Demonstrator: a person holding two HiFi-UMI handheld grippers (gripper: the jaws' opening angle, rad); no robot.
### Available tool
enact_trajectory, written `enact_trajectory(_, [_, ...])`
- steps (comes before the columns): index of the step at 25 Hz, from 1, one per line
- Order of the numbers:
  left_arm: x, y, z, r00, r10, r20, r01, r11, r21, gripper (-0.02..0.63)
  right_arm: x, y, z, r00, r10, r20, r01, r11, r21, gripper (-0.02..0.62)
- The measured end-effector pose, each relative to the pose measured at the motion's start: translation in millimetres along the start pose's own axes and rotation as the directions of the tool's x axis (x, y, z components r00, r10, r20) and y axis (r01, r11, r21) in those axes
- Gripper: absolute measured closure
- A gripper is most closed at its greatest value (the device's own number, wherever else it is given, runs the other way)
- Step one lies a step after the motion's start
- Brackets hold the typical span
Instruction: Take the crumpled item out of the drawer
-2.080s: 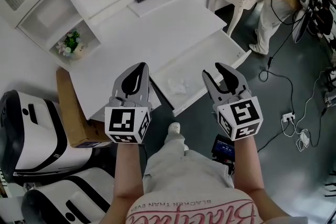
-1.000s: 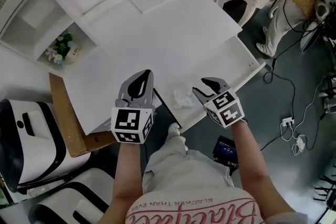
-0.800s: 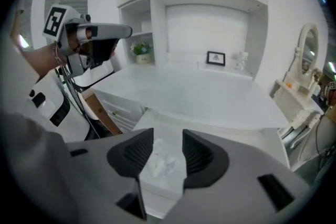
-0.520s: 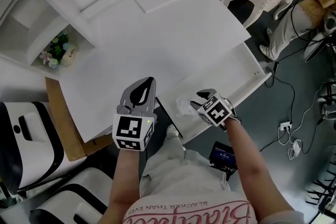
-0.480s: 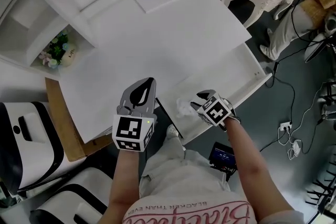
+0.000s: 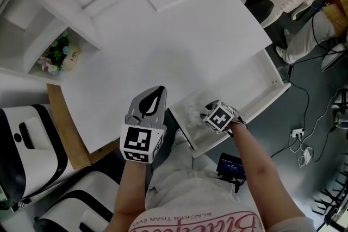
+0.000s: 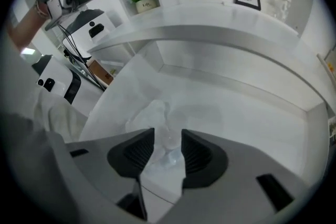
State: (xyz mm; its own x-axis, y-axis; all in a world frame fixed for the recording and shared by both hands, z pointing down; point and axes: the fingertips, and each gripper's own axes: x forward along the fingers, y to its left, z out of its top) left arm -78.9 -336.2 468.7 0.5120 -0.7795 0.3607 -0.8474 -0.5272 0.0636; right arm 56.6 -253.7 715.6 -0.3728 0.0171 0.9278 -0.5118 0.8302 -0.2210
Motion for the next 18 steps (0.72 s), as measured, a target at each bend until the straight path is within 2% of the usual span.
enact_trajectory(7, [2, 6, -8, 1.000, 0.016, -0.021, -0.016, 1.000, -0.006, 0.595, 24, 0, -1, 0.998, 0.009, -0.057, -0.016, 0.993, -0.119, 0.437])
enact_trajectory(12, [-4, 7, -14, 0.999, 0.042, -0.035, -0.043, 0.999, -0.013, 0.595, 30, 1, -2, 0.998, 0.018, -0.063, -0.025, 0.993, -0.112, 0.453])
enact_trajectory(18, [-11, 2, -18, 0.997, 0.061, -0.041, -0.062, 0.998, -0.020, 0.595, 31, 7, -5, 0.995, 0.041, -0.087, -0.050, 0.992, -0.111, 0.538])
